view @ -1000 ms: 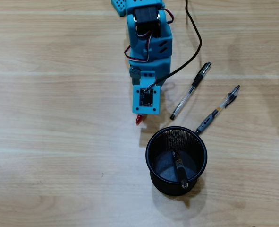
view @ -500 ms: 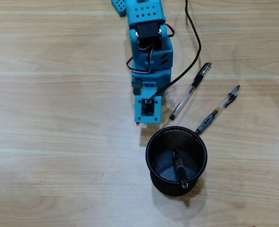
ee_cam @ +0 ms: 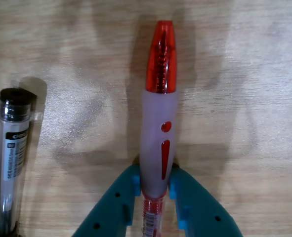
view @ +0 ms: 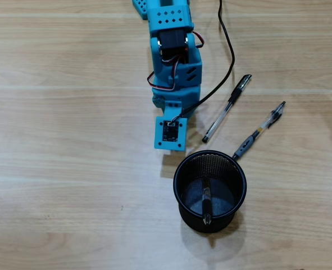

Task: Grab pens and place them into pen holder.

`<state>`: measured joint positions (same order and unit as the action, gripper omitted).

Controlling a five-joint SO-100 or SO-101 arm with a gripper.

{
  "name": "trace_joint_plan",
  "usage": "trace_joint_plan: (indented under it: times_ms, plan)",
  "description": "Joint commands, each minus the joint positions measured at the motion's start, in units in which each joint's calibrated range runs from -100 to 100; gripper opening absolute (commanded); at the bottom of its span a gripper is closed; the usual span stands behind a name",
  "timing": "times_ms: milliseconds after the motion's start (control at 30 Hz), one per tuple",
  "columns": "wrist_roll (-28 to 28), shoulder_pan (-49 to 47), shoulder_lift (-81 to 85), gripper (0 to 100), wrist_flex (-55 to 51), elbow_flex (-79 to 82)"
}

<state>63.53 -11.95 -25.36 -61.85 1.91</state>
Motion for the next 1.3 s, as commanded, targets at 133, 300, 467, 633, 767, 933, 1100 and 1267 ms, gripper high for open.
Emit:
trace_joint_plan:
  times_ms: [133,300,467,633,767,933,1100,1267]
  plan:
    - [-0.06,0.38,5.66,2,-0.27,-2.67]
    - [-0.06,0.47,13.14,2,-0.27,-3.13]
    - [-0.11,0.11,21.37,2,-0.27,-4.12]
    - [-0.31,-0.80,26.83,2,-0.27,-7.99]
    - [-0.46,-1.80,27.50,2,-0.27,-11.33]
    - [-0.62,-4.34,27.00,2,0.51,-18.99]
    - [-3.66,-5.52,22.29,2,11.27,-25.12]
    - [-4.63,-6.16,17.17,2,30.56,-25.03]
